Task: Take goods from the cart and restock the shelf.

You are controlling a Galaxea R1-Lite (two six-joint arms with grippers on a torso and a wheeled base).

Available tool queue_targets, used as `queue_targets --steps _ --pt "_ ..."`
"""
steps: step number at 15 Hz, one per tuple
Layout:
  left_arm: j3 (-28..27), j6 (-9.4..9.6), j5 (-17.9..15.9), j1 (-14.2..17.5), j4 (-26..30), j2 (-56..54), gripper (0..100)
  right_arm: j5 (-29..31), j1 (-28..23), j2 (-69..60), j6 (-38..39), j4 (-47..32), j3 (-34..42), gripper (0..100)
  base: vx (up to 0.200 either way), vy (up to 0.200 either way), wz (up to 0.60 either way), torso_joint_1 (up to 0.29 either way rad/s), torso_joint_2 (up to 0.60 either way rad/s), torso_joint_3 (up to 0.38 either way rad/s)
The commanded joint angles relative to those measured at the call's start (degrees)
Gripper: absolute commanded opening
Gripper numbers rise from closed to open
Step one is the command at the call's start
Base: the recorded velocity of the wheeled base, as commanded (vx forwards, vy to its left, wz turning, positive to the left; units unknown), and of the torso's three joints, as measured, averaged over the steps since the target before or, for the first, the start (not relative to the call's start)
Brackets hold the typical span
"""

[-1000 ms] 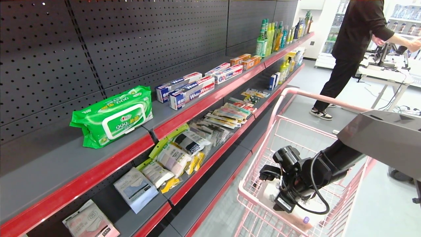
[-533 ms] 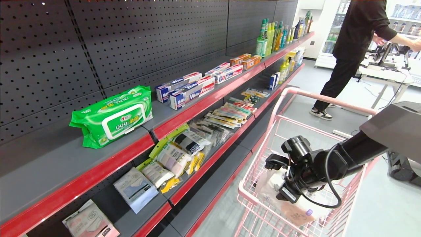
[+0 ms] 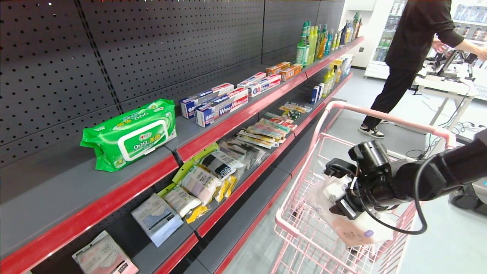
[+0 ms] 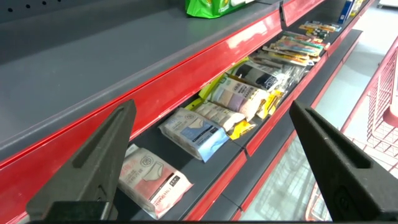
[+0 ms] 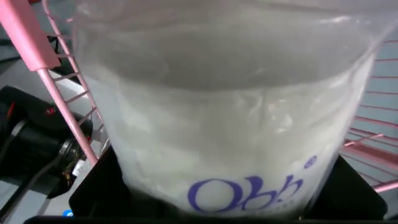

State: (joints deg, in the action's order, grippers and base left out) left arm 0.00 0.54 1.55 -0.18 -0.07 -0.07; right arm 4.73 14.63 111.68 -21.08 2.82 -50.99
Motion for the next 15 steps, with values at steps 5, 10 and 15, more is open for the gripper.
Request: queue_targets --steps 5,10,15 --pt "0.0 -0.01 0.0 0.0 0.0 0.1 100 2.2 -2.8 -23.1 1.0 0.1 7.8 0 0.000 0.000 0.00 0.000 0.00 0.000" --pt "0.0 -0.01 0.0 0.0 0.0 0.1 100 5.1 -4.1 -37.1 0.8 0.1 15.7 0 0.000 0.000 0.00 0.000 0.00 0.000" --pt "0.0 -0.01 0.0 0.0 0.0 0.1 100 5.1 -9.4 -49.5 0.6 0.1 20.8 0 0.000 0.000 0.00 0.000 0.00 0.000"
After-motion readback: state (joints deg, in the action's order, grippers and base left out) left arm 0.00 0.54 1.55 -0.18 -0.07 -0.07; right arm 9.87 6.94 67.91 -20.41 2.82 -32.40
